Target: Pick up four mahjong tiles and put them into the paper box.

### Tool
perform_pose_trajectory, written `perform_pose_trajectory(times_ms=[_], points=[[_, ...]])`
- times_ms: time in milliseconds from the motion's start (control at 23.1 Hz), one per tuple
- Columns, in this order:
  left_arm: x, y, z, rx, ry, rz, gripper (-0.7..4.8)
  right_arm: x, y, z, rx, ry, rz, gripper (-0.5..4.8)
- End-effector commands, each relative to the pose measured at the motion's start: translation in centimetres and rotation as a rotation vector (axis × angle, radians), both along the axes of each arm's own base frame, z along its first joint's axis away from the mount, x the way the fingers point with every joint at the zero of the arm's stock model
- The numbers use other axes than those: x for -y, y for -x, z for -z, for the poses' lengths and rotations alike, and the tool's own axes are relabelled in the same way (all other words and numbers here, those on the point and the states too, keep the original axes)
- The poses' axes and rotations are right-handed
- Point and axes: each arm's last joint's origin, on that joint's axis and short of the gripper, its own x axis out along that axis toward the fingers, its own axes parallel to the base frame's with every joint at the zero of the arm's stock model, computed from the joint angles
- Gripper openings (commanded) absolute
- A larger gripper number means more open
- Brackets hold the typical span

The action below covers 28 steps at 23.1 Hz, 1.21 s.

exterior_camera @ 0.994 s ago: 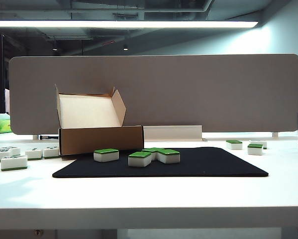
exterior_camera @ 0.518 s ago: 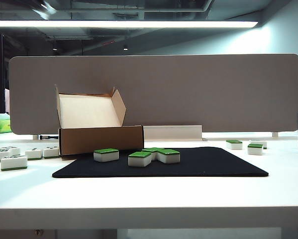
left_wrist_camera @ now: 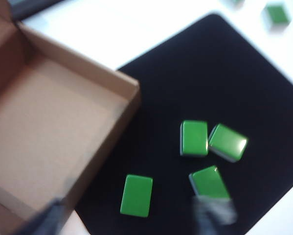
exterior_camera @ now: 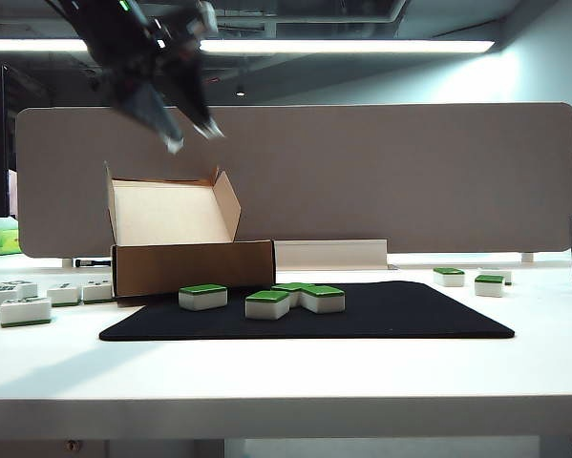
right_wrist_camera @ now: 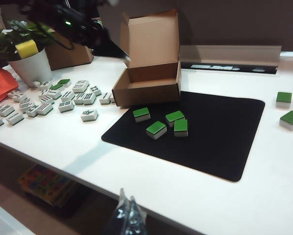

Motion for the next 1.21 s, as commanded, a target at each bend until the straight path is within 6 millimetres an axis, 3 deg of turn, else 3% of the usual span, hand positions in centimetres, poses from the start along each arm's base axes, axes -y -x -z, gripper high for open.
perform_pose_trajectory(times_ms=[43,259,691,821,864,950,1037,1166,1210], points=[[0.8,-0.8,1.8,-0.056,-0.061,-0.004,3.22,0.0,0.3,0.2,-0.003,0.004,0.004,-0.01],[2.7,-1.9,6.1,-0.134,-0.225,0.043,3.17,0.0,0.3,0.3,-0.009,0.006,0.004,-0.01],[4.0,-4.0,12.0,-0.230,-0.285,0.055,2.92,0.0,0.3,0.3,-0.009,0.006,0.004,-0.01],[4.2,-4.4,13.2,-0.243,-0.290,0.056,2.37,0.0,0.3,0.3,-0.009,0.006,0.004,-0.01],[4.3,-4.5,13.8,-0.255,-0.295,0.058,1.90,0.0,0.3,0.3,-0.009,0.006,0.004,-0.01],[4.3,-4.6,14.3,-0.271,-0.301,0.059,1.20,0.0,0.3,0.3,-0.009,0.006,0.004,-0.01],[4.3,-4.6,14.3,-0.274,-0.298,0.055,0.83,0.0,0.3,0.3,-0.008,0.006,0.005,-0.01],[4.8,-4.1,11.5,-0.238,-0.264,0.053,0.83,0.0,0.3,0.3,-0.008,0.006,0.005,-0.01],[5.0,-4.1,9.6,-0.198,-0.249,0.056,0.83,0.0,0.3,0.3,-0.008,0.006,0.005,-0.01]])
